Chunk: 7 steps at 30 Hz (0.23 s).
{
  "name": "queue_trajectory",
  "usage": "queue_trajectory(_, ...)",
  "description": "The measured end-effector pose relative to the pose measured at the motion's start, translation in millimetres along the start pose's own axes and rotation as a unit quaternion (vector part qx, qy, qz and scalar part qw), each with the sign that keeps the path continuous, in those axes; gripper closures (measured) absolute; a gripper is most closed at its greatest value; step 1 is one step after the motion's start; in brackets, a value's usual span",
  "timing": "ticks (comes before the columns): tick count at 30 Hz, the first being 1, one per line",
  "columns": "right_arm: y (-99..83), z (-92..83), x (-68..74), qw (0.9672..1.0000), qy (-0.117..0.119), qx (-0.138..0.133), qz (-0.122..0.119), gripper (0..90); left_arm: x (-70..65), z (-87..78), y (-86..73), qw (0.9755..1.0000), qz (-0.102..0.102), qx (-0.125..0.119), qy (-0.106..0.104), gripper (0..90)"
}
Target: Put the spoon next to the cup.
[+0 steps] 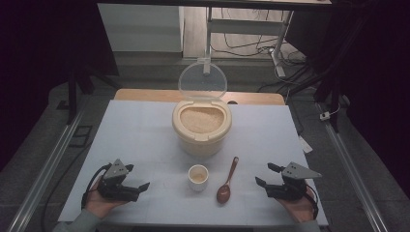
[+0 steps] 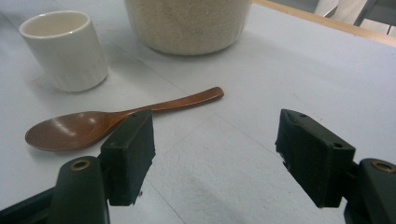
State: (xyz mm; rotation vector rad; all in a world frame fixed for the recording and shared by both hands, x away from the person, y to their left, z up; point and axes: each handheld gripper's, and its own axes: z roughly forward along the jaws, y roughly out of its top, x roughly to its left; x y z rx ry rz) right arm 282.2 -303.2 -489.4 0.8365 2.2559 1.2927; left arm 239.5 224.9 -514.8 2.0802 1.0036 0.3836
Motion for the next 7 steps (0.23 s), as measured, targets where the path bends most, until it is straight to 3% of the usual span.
queue_trajectory(7, 0.7, 0.4, 1.3, 1.0000, 0.000, -0.006, -0.003, 28.2, 0.1, 0.3, 0.7, 1.0000, -0.002, -0.001, -0.001, 9.3)
